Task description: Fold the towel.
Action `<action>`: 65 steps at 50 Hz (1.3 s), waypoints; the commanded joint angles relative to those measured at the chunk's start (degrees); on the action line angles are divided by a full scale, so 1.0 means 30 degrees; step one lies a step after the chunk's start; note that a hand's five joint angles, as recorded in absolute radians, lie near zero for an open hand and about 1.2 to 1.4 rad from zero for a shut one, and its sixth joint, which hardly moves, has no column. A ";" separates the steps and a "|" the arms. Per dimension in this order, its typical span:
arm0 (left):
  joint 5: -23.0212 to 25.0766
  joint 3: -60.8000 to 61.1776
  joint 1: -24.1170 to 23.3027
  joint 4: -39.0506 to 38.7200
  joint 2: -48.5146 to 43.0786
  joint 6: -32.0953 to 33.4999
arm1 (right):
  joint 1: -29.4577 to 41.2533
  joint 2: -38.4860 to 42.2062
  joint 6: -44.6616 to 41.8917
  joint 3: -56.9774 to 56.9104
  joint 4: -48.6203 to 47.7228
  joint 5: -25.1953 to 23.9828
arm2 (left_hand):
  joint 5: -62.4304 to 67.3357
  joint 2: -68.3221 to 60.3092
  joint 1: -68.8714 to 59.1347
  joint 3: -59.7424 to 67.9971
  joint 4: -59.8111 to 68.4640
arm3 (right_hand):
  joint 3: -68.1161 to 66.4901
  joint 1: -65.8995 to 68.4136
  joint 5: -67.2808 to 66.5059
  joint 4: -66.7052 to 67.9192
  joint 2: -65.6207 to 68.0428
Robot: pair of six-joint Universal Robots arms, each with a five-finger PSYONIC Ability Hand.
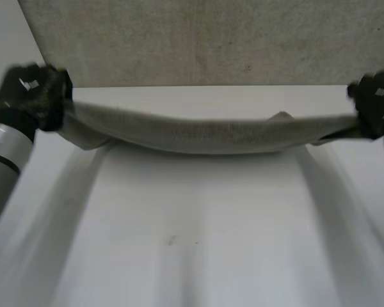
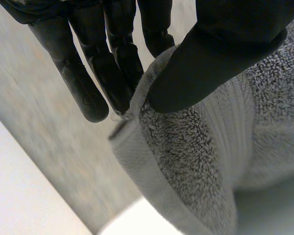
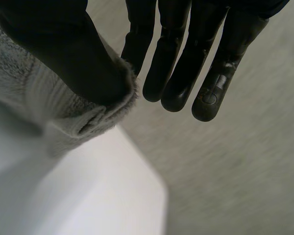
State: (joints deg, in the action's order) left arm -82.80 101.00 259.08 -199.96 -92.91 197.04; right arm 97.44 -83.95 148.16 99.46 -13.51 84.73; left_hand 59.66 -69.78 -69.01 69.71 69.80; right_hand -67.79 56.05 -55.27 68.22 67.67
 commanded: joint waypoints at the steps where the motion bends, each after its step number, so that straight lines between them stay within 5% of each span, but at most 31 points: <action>1: 0.1614 -0.2554 0.0037 0.3342 0.3958 -0.0143 | 0.0126 -0.4156 -0.2190 -0.6510 0.8676 -0.0758 | 0.3447 -0.3407 -0.3663 0.3428 0.3401 | -0.4071 0.7982 -0.4911 0.3926 0.4110; 11: 0.1760 -0.6184 0.0417 0.7615 0.2094 0.0061 | -0.0020 -0.1765 -0.2686 -1.0709 1.4754 -0.2812 | 0.3447 -0.3407 -0.3663 0.3428 0.3401 | -0.4071 0.7982 -0.4911 0.3926 0.4110; 24: 0.1321 -1.0786 0.0271 1.0256 -0.6911 0.2347 | 0.1240 0.6215 -0.5413 -1.3700 1.4348 -0.0850 | 0.3447 -0.3407 -0.3663 0.3428 0.3401 | -0.4071 0.7982 -0.4911 0.3926 0.4110; 29: 0.0881 -1.5269 0.0095 1.0315 -0.8551 0.2201 | 0.2177 0.7943 -0.5383 -1.7157 1.1565 0.1142 | 0.3447 -0.3407 -0.3663 0.3428 0.3401 | -0.4071 0.7982 -0.4911 0.3926 0.4110; 32: 0.0588 -1.8755 -0.0022 0.9524 -0.8669 0.1615 | 0.2412 0.8031 -0.5149 -1.9325 0.7610 0.2080 | 0.3447 -0.3407 -0.3663 0.3428 0.3401 | -0.4071 0.7982 -0.4911 0.3926 0.4110; 34: 0.0413 -2.0161 -0.0110 0.8498 -0.8581 0.1000 | 0.2500 0.7333 -0.4362 -1.9795 0.2275 0.2401 | 0.3447 -0.3407 -0.3663 0.3428 0.3401 | -0.4071 0.7982 -0.4911 0.3926 0.4110; 36: -0.0286 -2.1360 -0.0489 0.5759 -0.7941 -0.0632 | 0.2471 0.6748 -0.4097 -1.9272 0.0131 0.2460 | 0.3447 -0.3407 -0.3663 0.3428 0.3401 | -0.4071 0.7982 -0.4911 0.3926 0.4110; 44: -0.1229 -1.8326 -0.0520 0.1295 -0.6326 -0.2897 | 0.2558 0.5161 -0.3685 -1.5611 -0.1767 0.2023 | 0.3447 -0.3407 -0.3663 0.3428 0.3401 | -0.4071 0.7982 -0.4911 0.3926 0.4110; 54: -0.1140 -1.2163 -0.0256 0.0617 -0.6559 -0.2926 | 0.2236 0.5190 -0.3362 -1.1269 -0.1561 -0.0703 | 0.3447 -0.3407 -0.3663 0.3428 0.3401 | -0.4071 0.7982 -0.4911 0.3926 0.4110; 65: 0.0032 -0.4722 -0.0168 -0.3601 -0.8903 -0.2780 | 0.2060 0.8266 -0.3830 -0.5878 -0.1795 -0.3340 | 0.3447 -0.3407 -0.3663 0.3428 0.3401 | -0.4071 0.7982 -0.4911 0.3926 0.4110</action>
State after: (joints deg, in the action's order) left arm -84.60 76.84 258.52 -204.20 -115.64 188.42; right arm 103.85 -64.52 137.73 75.44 -18.53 77.51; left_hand 59.65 -69.78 -69.01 69.73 69.80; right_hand -68.03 56.05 -55.72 68.47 67.67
